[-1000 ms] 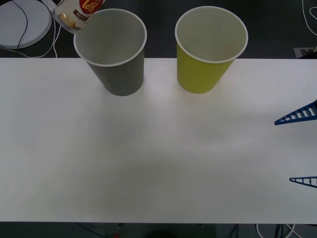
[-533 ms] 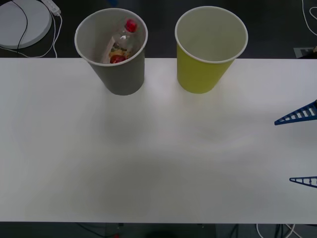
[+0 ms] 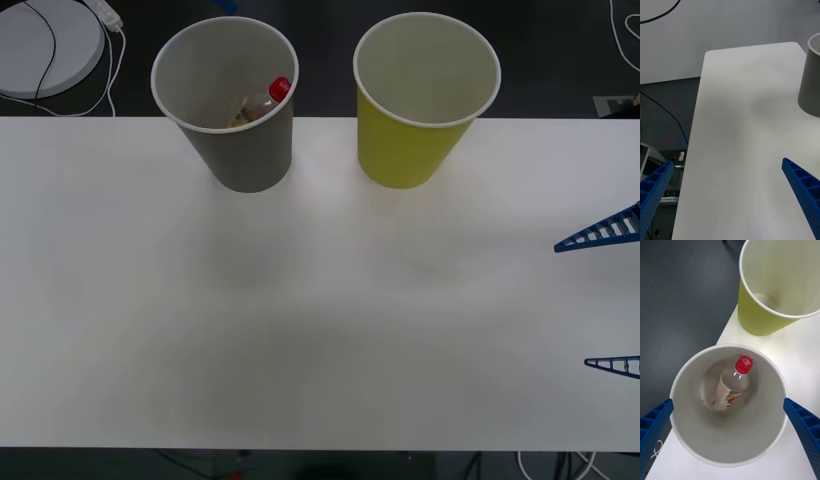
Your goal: Put the can into the green bin and the plastic bottle into the gray bin
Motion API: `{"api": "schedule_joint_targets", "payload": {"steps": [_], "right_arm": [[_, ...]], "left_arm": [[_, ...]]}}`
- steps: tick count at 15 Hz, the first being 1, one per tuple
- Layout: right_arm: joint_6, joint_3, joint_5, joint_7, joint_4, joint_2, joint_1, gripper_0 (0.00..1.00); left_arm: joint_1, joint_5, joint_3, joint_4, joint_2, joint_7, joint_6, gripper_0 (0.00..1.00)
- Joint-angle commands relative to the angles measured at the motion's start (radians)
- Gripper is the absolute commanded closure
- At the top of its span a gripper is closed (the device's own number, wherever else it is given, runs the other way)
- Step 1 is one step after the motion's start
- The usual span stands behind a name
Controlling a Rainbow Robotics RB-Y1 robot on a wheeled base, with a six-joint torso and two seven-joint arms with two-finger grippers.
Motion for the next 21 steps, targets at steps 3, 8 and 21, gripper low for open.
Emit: {"api": "schedule_joint_targets", "payload": {"steps": [3,8,21], "right_arm": [[0.000,0.000,0.000,0.000,0.000,0.000,0.000,0.00],[0.000,0.000,0.000,0.000,0.000,0.000,0.000,0.00],[0.000,0.000,0.000,0.000,0.000,0.000,0.000,0.00]], "left_arm": [[0.011,0.065,-0.041,-0.031,0.036,-0.003,0.001,0.00],[0.095,0.151,-0.041,-0.187,0.148,0.006,0.027,0.00],[0.355,0.430,-0.041,-0.611,0.518,-0.039,0.139,0.00]]}}
